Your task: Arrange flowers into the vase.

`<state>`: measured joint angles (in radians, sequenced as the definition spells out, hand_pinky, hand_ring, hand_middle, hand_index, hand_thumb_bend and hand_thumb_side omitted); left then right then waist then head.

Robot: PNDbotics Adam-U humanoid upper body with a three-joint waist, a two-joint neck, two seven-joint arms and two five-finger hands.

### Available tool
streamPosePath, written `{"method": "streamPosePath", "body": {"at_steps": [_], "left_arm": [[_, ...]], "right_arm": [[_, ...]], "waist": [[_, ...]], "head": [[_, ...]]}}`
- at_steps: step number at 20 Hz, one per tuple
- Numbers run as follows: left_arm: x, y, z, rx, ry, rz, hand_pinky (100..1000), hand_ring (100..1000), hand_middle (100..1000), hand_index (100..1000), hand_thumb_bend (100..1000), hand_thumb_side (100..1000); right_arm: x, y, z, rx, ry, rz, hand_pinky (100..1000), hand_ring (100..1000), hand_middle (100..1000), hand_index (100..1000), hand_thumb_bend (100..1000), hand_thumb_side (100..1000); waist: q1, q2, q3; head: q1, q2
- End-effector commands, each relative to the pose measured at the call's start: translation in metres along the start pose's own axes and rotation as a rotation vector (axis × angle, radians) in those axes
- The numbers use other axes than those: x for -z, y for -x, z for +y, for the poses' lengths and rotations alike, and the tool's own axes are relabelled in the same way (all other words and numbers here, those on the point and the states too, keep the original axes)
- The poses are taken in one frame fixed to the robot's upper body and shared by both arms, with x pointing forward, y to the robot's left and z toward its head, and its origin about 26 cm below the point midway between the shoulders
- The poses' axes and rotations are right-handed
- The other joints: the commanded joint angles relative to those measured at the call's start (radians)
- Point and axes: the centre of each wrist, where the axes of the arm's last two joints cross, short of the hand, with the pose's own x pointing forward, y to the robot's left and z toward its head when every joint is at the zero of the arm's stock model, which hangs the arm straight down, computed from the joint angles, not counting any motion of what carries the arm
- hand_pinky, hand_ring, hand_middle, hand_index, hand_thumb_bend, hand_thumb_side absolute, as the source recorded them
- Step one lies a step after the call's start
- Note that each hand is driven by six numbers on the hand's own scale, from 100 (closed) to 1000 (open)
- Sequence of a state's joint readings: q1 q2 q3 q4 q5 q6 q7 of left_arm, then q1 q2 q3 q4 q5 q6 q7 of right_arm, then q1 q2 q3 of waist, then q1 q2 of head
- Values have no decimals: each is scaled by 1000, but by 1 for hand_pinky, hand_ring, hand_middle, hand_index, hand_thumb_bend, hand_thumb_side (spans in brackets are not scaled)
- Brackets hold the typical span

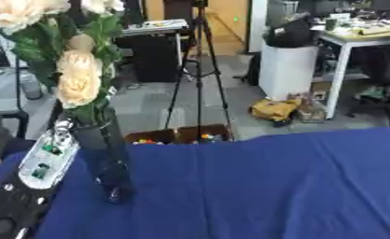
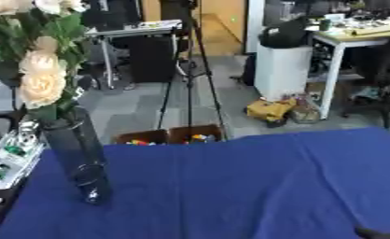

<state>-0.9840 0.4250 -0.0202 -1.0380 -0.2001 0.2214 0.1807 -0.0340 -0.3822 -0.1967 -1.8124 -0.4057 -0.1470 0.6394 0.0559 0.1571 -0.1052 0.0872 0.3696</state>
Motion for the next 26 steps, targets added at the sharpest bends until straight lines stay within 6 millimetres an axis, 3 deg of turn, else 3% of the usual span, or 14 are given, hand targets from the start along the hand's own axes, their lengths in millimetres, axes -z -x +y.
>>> {"method": "streamPosePath", "body": {"at_steps": [1,8,26], "left_arm": [[3,-6,9,9,-19,-17,587,587,582,716,762,794],[2,-18,19,37,-13,-50,584,588,584,717,765,804],[2,-19,19,39,-12,-50,584,588,584,717,765,804]], "right_arm": [[2,-6,-4,-26,-8,-7,907,943,520,769,254,545],[1,-6,-5,-24,-7,-6,907,943,520,769,254,546],[1,-6,-5,-23,-7,-6,907,943,520,769,254,546]], "waist": [[-6,1,0],[-7,-8,5],[-7,-8,5]], "head": [[2,2],[6,-3],[6,-3]]}}
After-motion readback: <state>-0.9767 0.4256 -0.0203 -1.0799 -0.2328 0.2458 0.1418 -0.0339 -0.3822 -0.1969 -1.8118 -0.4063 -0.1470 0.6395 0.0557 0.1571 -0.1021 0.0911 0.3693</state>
